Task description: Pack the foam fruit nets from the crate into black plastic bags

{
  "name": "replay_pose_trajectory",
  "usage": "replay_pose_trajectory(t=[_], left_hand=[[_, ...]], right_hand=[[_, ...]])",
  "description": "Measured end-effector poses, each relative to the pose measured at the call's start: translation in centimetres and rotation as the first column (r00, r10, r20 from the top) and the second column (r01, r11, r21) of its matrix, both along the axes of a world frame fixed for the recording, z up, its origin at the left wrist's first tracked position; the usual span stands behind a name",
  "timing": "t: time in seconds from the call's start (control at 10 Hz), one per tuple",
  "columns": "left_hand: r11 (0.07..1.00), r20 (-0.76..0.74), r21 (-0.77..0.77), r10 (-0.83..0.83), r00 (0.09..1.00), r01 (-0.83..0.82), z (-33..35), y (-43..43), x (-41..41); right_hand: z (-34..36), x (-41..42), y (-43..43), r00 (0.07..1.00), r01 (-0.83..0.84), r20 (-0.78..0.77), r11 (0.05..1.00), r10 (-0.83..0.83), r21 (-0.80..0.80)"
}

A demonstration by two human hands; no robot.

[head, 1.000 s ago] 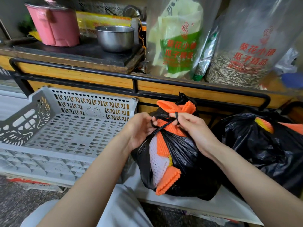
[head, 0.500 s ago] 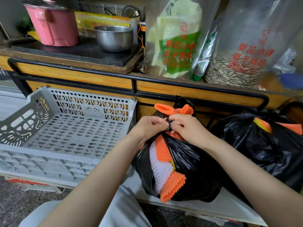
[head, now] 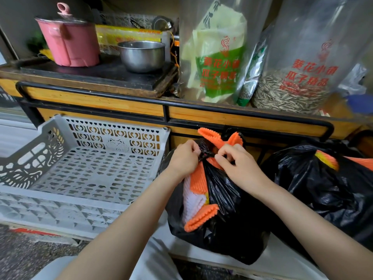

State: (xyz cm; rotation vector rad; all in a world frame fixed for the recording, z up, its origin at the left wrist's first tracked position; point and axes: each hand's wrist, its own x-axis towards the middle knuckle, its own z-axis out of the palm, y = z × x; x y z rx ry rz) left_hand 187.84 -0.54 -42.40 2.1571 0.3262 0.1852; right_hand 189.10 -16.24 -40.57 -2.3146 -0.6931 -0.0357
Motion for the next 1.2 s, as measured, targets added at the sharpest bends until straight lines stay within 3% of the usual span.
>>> replay_pose_trajectory(t=[0.2, 0.4, 0.6, 0.7, 0.8, 1.2], left_hand=[[0.999, -0.073, 0.02, 0.03, 0.997, -0.029, -0.2, 0.3, 0.9], [0.997, -0.043, 0.069, 0.017, 0.999, -0.014, -0.6, 0.5, 1.0], [0.999, 0.097, -0.039, 0.038, 0.995, -0.034, 2.5, 1.2, 1.8], [0.999, 0.112, -0.034, 0.02, 0.994, -0.016, 2.6, 2.4, 1.8], [0.999, 0.03, 0.007, -0.039, 0.999, 0.039, 1.5, 2.9, 1.6], [0.977, 0.026, 0.203, -0.078, 0.997, 0.071, 0.9, 3.1, 0.9]], right_hand=[[-0.6, 0.5, -0.5, 0.996, 0.013, -0.085, 1.0, -0.014, -0.012], [-1.5, 1.2, -0.4, 0.998, 0.054, -0.029, 0.996, -0.056, -0.07], [0.3, 2.6, 1.8, 0.993, 0.103, 0.047, 0.985, -0.11, 0.137], [0.2, 3.4, 2.5, 0.998, 0.064, -0.014, 0.992, -0.063, 0.11], [-0.8, 3.6, 2.5, 0.995, 0.019, -0.098, 1.0, -0.02, -0.009], [-0.5, 3.0, 1.3, 0.992, 0.122, 0.026, 0.973, -0.119, -0.197]])
